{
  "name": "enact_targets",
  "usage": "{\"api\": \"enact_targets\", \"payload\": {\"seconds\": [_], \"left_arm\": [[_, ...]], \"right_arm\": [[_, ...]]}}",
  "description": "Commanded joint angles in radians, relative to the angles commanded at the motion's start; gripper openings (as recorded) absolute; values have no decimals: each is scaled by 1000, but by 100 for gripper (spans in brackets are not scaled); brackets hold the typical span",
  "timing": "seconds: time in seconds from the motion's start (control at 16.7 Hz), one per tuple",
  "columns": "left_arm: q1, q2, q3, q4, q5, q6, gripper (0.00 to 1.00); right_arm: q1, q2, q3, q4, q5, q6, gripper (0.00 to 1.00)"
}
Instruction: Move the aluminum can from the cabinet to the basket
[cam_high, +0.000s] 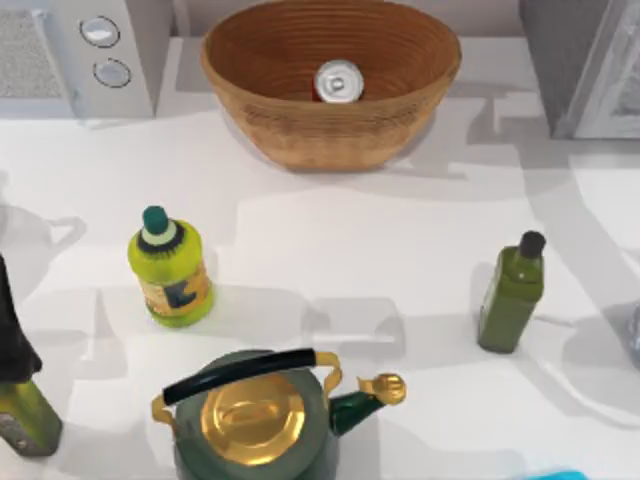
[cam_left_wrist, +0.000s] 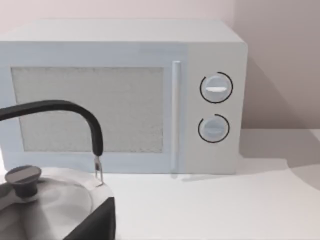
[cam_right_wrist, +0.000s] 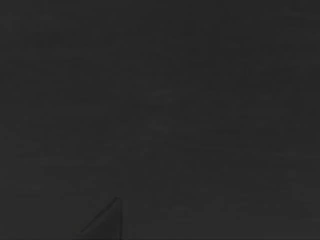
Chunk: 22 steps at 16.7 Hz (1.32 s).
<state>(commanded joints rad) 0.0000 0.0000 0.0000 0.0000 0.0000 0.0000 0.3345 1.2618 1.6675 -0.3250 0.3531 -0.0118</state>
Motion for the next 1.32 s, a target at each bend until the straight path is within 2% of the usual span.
{"api": "enact_targets", "payload": {"seconds": [0.24, 0.48, 0.9, 1.14, 1.32], "left_arm": [[0, 0, 0, 0, 0, 0, 100], [0, 0, 0, 0, 0, 0, 100], [0, 0, 0, 0, 0, 0, 100], [0, 0, 0, 0, 0, 0, 100], [0, 0, 0, 0, 0, 0, 100]], "right_arm": [[-17, -235, -304, 110, -67, -14, 100], [-57, -535, -707, 209, -158, -19, 100], [-197, -1043, -1399, 295, -307, 0, 100], [-296, -1222, -1616, 316, -347, 11, 100], [-334, -1262, -1668, 325, -353, 12, 100]]}}
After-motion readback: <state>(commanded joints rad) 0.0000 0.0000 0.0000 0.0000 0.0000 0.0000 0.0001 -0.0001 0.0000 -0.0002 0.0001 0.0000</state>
